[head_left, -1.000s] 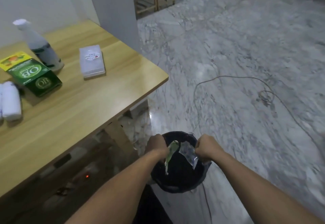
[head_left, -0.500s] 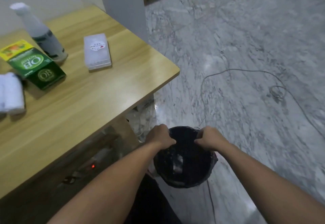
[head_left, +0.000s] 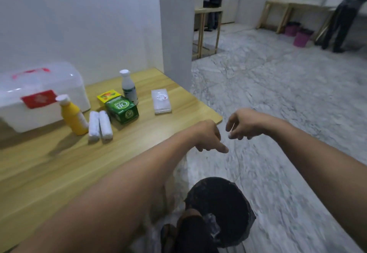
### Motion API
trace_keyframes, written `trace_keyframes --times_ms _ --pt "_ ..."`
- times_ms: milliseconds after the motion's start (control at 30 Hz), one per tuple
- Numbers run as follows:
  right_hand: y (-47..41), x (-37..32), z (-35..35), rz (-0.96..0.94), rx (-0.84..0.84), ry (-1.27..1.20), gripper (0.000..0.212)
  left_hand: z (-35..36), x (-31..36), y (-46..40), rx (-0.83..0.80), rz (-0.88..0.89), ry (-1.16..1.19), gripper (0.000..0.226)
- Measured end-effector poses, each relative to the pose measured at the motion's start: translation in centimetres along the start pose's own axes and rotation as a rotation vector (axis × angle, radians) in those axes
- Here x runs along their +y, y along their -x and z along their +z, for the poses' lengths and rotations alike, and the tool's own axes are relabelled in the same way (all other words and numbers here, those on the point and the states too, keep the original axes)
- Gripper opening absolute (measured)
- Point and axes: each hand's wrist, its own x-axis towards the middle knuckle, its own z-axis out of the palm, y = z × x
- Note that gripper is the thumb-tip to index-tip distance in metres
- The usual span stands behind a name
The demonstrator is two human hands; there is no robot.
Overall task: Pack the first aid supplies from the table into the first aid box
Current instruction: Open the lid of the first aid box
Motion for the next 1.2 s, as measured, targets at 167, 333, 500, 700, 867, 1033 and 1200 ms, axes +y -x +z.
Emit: trace_keyframes --times_ms 167,333,500,700,867,1033,1200 --pt "1.8 -7.0 -2.9 -0.151 0.064 0.024 0.023 -5.7 -0.4 5.4 0.128 -0.005 -0.029 0.048" --pt "1.9 -15.0 -3.8 -0.310 0.082 0.090 0.023 -11.9 -3.9 10.9 0.256 -0.109 -0.074 0.046" --pt "0.9 -23.3 -3.8 -0.459 0.134 0.141 0.026 -17.6 -8.2 16.7 0.394 -0.207 -0.046 0.050" --pt "-0.7 -32.4 -2.0 -0.673 0.222 0.182 0.038 -22.3 -14.4 22.7 0.621 -0.324 -0.140 0.058" --pt "-3.5 -37.1 0.9 -0.795 0.257 0.196 0.043 -23.3 -20.2 25.0 0.744 -0.473 -0.299 0.068" --pt "-5.9 -40.1 3.8 -0.903 0.283 0.254 0.044 -22.6 -25.4 25.0 0.781 -0.543 -0.394 0.070" --pt "-8.9 -40.7 5.1 -0.947 0.290 0.328 0.043 -22.2 -28.0 23.9 0.778 -0.507 -0.461 0.071"
